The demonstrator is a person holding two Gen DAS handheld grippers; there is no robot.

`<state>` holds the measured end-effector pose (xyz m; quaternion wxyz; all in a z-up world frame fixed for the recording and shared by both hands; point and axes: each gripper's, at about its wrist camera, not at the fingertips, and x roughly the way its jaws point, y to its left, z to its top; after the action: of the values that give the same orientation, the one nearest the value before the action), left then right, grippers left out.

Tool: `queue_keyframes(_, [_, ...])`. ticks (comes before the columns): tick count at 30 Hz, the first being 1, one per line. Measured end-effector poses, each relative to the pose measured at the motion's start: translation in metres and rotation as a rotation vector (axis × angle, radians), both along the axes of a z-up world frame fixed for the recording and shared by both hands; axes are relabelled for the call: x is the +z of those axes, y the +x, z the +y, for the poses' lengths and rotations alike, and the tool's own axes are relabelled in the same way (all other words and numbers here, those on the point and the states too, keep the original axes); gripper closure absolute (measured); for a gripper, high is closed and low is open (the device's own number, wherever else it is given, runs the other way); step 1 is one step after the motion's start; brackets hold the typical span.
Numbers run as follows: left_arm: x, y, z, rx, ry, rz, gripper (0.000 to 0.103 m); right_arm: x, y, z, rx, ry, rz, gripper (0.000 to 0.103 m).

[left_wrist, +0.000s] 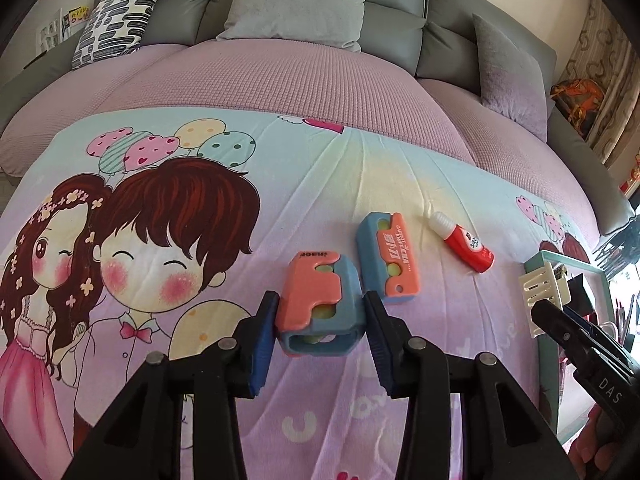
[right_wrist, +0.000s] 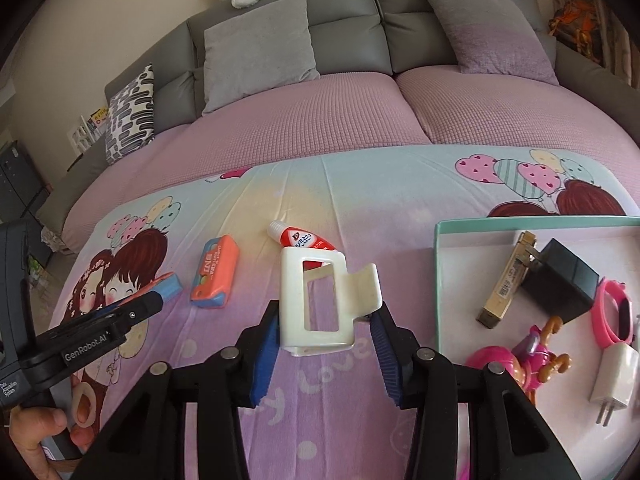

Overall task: Organize rigid objects
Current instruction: 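Carry the pink-blue toy knife and white clip holder over the teal tray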

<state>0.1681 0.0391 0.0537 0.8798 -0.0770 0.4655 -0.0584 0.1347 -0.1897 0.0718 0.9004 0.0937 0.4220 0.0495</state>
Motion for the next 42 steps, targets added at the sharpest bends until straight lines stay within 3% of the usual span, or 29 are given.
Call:
queue_keyframes(10, [0.051, -0.037, -0.026, -0.020, -0.008, -0.099, 0.059, 0.023, -0.043, -0.044, -0.113, -0.010, -0.021, 0.056])
queue_keyframes(20, [0.087, -0.051, -0.106, -0.174, 0.009, -0.187, 0.059, 0.028, -0.067, -0.108, -0.268, -0.048, -0.013, 0.056])
queue_keyframes(33, [0.070, -0.051, -0.216, -0.361, 0.015, -0.169, 0.059, 0.020, -0.078, -0.175, -0.445, -0.068, 0.041, 0.056])
queue_keyframes(42, [0.057, -0.056, -0.268, -0.455, 0.023, -0.152, 0.059, 0.017, -0.087, -0.207, -0.523, -0.053, 0.054, 0.056])
